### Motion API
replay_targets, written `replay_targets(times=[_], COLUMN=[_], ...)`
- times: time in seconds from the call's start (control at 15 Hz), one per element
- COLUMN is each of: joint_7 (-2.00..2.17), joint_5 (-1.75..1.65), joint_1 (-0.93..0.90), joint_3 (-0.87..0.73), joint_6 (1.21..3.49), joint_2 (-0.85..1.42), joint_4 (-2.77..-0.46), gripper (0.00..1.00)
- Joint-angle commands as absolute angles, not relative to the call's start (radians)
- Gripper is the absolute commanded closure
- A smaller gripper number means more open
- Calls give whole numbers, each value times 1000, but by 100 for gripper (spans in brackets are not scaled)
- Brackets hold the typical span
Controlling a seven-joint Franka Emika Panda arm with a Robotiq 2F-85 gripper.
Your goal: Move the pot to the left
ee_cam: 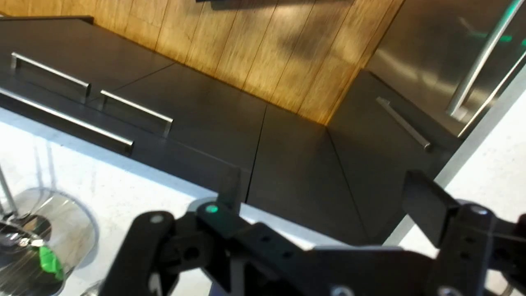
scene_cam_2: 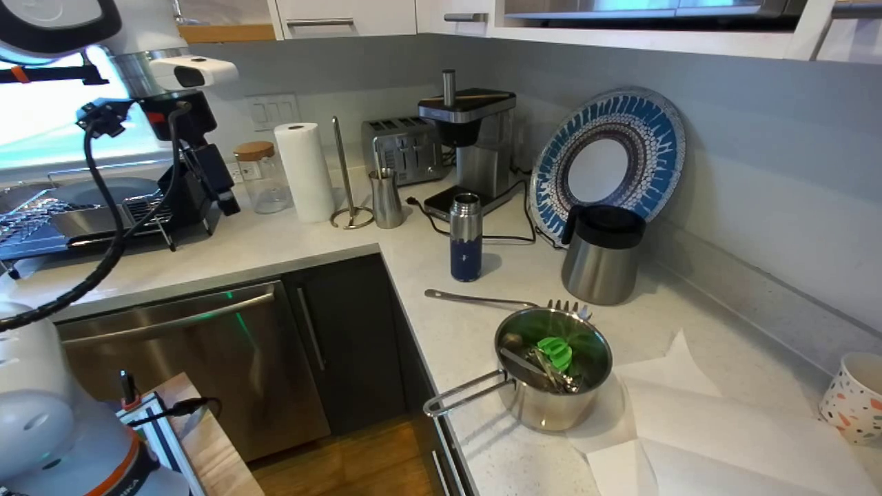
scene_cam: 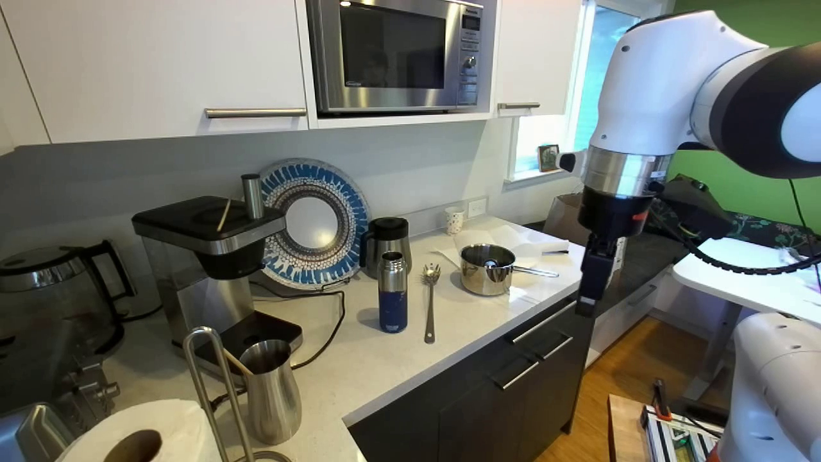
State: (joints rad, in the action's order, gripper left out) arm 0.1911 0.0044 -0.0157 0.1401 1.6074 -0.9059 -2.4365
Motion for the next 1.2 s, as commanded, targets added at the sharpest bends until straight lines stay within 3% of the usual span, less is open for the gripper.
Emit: replay_targets(times=[0.0,0.53,0.87,1.13], joint_7=[261,551,844,915], joint_5=[-118,-508,-751,-828], joint_1=[60,289,375,288], joint_3=[178,218,219,132], joint_6=[1765,2109,2077,2016], joint_2=[-853,-624,-475,-439], joint_4=[-2444,-2447,-2436,-2442], gripper=[0,0,0,0])
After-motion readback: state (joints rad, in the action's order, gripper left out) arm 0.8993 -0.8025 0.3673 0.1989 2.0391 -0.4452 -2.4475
